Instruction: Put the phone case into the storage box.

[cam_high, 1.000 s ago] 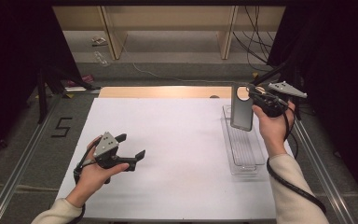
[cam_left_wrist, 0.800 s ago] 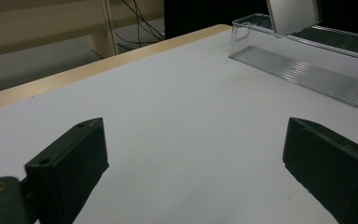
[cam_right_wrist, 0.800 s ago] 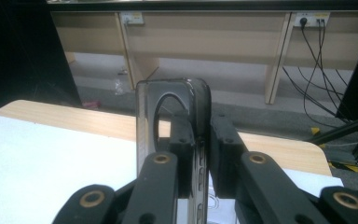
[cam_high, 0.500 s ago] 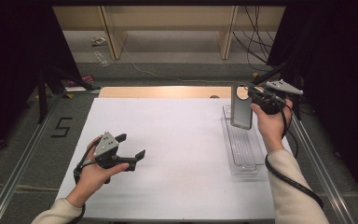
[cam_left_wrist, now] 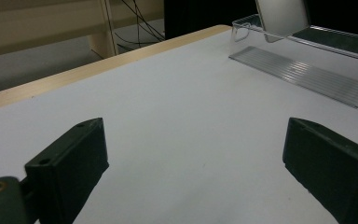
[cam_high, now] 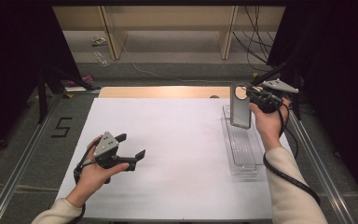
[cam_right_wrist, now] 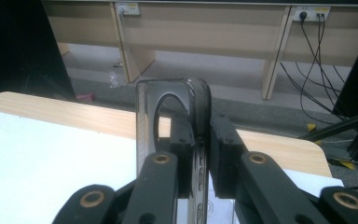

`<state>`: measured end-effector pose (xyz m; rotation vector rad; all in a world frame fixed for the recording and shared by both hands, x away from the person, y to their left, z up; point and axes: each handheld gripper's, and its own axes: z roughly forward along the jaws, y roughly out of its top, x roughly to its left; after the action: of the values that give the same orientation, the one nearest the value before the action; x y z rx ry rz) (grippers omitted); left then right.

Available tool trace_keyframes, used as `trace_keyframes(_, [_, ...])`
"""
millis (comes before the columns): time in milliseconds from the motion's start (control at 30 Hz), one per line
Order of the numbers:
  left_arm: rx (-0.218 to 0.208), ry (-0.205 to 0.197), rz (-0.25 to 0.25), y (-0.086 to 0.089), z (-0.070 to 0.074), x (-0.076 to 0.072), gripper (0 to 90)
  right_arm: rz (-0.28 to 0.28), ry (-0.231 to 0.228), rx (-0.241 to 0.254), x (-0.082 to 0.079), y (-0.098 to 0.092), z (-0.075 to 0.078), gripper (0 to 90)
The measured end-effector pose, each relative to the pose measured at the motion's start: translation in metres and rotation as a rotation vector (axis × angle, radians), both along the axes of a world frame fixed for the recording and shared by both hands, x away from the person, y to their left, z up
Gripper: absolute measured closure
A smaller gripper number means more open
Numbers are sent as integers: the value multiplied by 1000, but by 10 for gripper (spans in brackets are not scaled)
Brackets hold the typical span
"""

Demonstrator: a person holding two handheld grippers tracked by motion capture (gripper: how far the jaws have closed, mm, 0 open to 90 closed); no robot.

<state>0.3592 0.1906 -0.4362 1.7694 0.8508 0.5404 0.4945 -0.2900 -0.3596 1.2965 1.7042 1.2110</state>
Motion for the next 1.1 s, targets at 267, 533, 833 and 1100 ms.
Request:
trace_keyframes(267, [1, 0, 0, 0, 0, 0, 61, 10, 6, -20, 4, 1, -4, 818])
trace_keyframes(533, [0, 0, 0, 0, 0, 0, 61, 12, 15, -23, 8, 3, -10, 818])
trace_keyframes(833, [-1, 1, 0, 0, 0, 0, 61, 12, 26, -18, 12, 5, -12, 818])
trace_keyframes(1100, [-3, 2, 0, 0, 0, 1, 61, 11, 30, -20, 15, 4, -13, 818])
